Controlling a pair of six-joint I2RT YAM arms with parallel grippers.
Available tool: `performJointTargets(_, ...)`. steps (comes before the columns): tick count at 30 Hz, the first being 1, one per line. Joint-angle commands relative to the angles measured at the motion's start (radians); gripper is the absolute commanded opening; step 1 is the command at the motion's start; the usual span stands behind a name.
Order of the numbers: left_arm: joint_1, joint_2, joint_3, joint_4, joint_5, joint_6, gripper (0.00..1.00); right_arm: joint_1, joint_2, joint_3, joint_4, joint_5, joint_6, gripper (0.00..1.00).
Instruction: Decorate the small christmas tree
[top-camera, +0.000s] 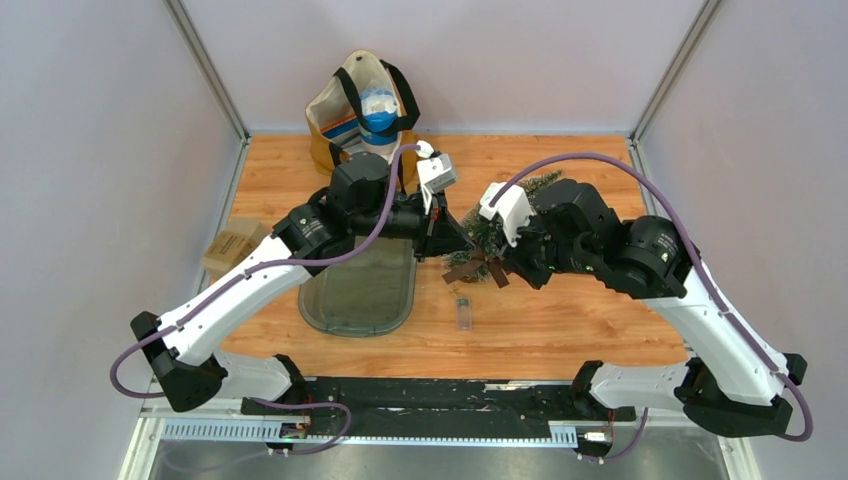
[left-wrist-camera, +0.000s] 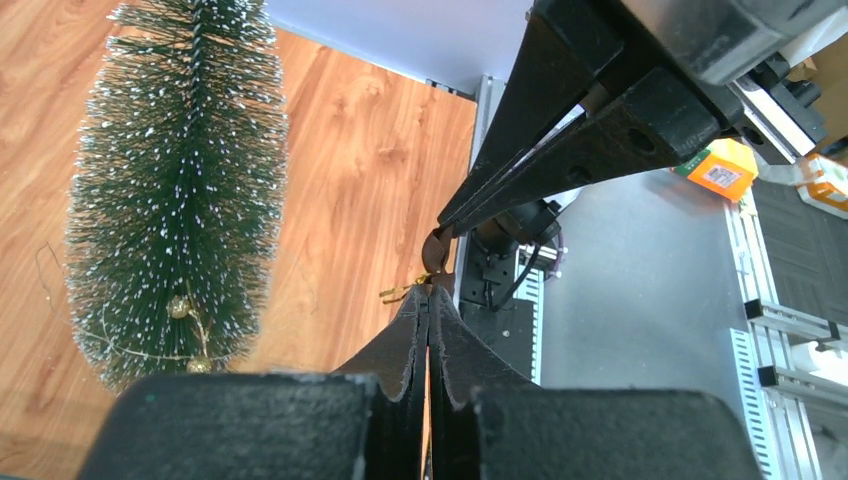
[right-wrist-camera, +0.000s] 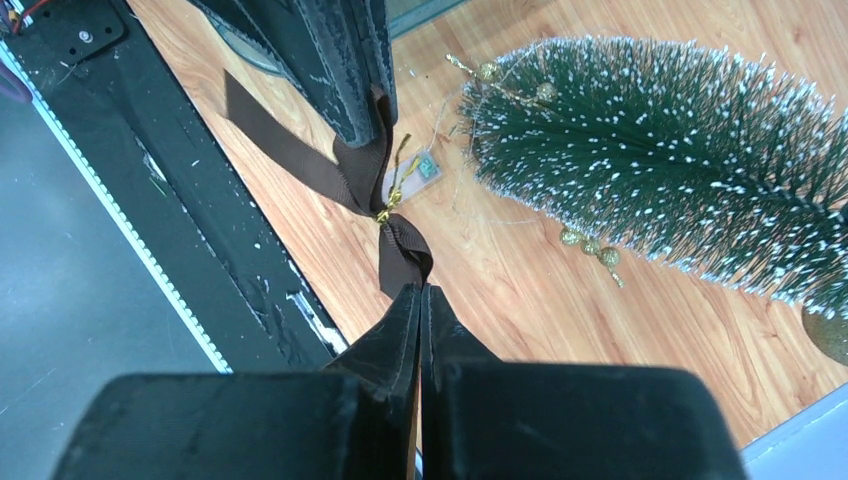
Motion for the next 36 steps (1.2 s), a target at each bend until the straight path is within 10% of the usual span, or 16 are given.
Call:
performJointTargets(1,-0.008,-0.012,-0.014,0.041,-0.014,0.003,0.00,-0.009,-0.040,-0.021,-0.030,0.000,-0.009,0.05)
performJointTargets(13,-0.010,-0.099,-0.106,0.191,-0.162,-0.046,0.00,-0.027,-0.413,-0.294,0.303,0.219,0.279,0.73)
performJointTargets(21,-0.010,-0.104,-0.105,0.265,-0.028,-0.091,0.00,-0.026,-0.627,-0.522,0.538,0.198,0.592,0.79)
performJointTargets(36,-0.010,-0.118,-0.132,0.372,0.147,-0.183,0.00,-0.027,-0.615,-0.668,0.826,0.034,0.614,0.82)
